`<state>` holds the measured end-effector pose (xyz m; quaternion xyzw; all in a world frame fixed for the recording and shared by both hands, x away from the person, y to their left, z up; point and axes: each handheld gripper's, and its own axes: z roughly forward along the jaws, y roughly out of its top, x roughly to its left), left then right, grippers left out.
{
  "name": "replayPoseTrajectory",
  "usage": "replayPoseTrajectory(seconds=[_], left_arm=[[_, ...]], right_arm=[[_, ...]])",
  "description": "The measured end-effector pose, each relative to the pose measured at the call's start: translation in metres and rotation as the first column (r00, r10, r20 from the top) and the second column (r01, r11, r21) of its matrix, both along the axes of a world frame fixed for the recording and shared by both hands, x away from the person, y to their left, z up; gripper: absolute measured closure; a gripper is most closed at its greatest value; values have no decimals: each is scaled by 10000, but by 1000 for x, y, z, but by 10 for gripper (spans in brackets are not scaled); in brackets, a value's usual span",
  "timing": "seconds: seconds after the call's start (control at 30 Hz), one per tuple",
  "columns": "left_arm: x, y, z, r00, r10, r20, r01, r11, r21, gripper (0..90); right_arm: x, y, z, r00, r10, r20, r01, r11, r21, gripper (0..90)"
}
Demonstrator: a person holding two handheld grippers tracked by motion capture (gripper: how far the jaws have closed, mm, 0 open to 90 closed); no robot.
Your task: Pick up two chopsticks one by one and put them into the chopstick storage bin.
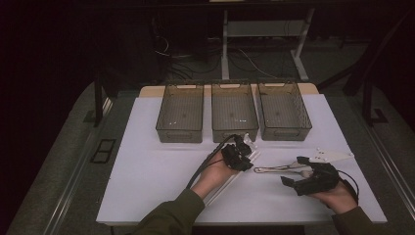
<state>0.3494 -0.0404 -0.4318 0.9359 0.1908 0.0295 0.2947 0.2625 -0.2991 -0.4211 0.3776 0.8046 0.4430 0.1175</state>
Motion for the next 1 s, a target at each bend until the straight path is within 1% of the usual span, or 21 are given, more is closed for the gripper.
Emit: replayPoseTrajectory(seconds=[0.03, 0.07, 0.1, 0.13, 0.17, 0.2, 0.23, 0.3, 0.4, 0.43, 0.47, 0.5, 0.53, 0.67, 0.7, 0.73, 0.77, 0.83, 0.9, 0.93, 1.0], left_arm=[[-2, -2, -2, 9999, 85, -65, -86, 9999, -106, 761], [-1, -2, -2, 9999, -112, -6, 112, 9999, 127, 760], [-3, -4, -3, 9999, 160, -10, -160, 9998, -117, 762], [-3, -3, -3, 10000, 93, -4, -93, 9999, -57, 762], [-1, -2, -1, 9998, -174, -22, 174, 9996, 217, 762], [-1, -1, -1, 9998, -193, -68, 195, 9996, 226, 760], [-2, -2, -1, 9998, -76, -170, 78, 9999, 113, 752], [-4, -2, 0, 9997, -28, -234, 33, 9998, 214, 739], [-3, -1, 2, 9982, 111, -589, -86, 9991, 416, 732], [-4, -1, 2, 9964, 290, -801, -254, 9987, 450, 728], [-4, -1, 3, 9950, 355, -937, -301, 9979, 577, 725], [-4, -2, 4, 9943, 364, -998, -295, 9971, 696, 725], [-4, -2, 4, 9936, 417, -1053, -341, 9968, 728, 727], [-3, -3, 5, 9933, 471, -1052, -370, 9947, 960, 764], [-3, -4, 4, 9935, 488, -1026, -391, 9947, 948, 773], [-2, -4, 5, 9937, 421, -1041, -308, 9936, 1083, 779], [-2, -5, 5, 9919, 562, -1138, -437, 9930, 1099, 780], [-2, -6, 5, 9929, 466, -1098, -333, 9923, 1196, 779], [-2, -5, 5, 9930, 497, -1071, -371, 9925, 1166, 785], [-3, -5, 5, 9927, 601, -1045, -483, 9926, 1116, 789], [-5, -5, 5, 9939, 652, -893, -551, 9922, 1118, 797]], right_arm=[[0, 0, 0, 10000, 6, 3, -6, 10000, -3, 7], [0, 0, 0, 10000, 3, 5, -3, 10000, -3, 7], [0, 0, 0, 10000, -3, 13, 3, 10000, 1, 7], [0, 0, 0, 10000, -8, 9, 8, 10000, 3, 7], [0, -1, 0, 10000, -25, 6, 25, 10000, 17, 7], [0, -1, 0, 10000, -39, -8, 39, 10000, 20, 7], [0, -1, 0, 10000, -40, -6, 40, 10000, 20, 7], [0, -1, 1, 10000, -42, -11, 42, 10000, 23, 7], [0, -1, 0, 10000, -27, -26, 27, 10000, 13, 7], [0, -1, 0, 10000, -24, -35, 24, 10000, -1, 7], [0, -1, 0, 10000, -13, -43, 13, 10000, 7, 7], [0, -1, 0, 10000, -11, -43, 11, 10000, 13, 7], [0, -1, 0, 10000, -15, -39, 15, 10000, 27, 7], [0, -1, 0, 10000, -26, -65, 26, 10000, 52, 7], [0, 0, 0, 9999, -39, -134, 40, 10000, 64, 7], [0, 0, 0, 9999, -50, -164, 51, 10000, 63, 7], [1, 0, 0, 9998, -52, -192, 53, 10000, 54, 7], [1, 0, 0, 9997, -55, -230, 57, 10000, 63, 7], [1, 1, 0, 9997, -73, -243, 75, 9999, 69, 7], [1, 0, 0, 9997, -64, -230, 65, 10000, 50, 7], [1, 0, 0, 9997, -71, -236, 72, 10000, 50, 7]])
